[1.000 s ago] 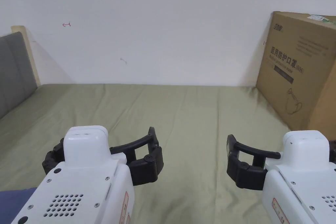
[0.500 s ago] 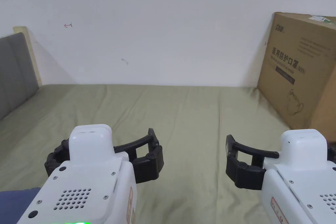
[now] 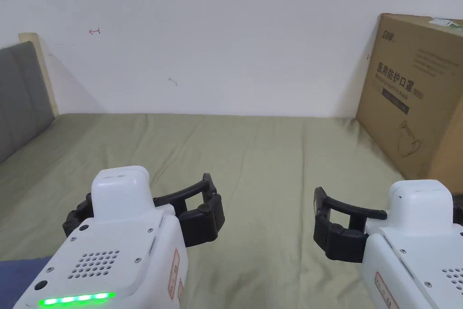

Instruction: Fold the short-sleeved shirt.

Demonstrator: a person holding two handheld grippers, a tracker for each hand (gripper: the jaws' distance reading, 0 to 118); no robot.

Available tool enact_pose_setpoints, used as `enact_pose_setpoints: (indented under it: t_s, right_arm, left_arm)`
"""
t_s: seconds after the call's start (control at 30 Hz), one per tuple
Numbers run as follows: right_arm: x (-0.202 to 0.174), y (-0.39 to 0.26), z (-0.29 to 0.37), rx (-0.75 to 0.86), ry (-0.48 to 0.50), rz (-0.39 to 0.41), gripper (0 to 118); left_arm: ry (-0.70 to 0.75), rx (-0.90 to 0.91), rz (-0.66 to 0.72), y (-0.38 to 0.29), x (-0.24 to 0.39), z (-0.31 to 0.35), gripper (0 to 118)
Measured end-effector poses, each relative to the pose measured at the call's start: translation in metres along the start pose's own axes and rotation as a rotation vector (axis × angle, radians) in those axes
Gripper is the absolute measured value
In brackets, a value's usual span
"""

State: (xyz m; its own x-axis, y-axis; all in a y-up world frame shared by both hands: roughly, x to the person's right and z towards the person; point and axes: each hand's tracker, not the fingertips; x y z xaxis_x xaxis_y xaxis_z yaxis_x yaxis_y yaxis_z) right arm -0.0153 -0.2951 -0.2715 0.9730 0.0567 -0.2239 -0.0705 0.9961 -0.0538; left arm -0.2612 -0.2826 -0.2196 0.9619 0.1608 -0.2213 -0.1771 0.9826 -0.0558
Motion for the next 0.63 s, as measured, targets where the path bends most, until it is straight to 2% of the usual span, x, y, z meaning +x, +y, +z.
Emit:
enact_pose_setpoints:
  t_s: [0.63]
  right_arm:
    - [0.0021, -0.0038, 0.0001, -0.008, -0.005, -0.005, 118]
  left_arm:
    - [0.009, -0.031, -0.012, -0.0053, 0.0038, -0.0036, 118]
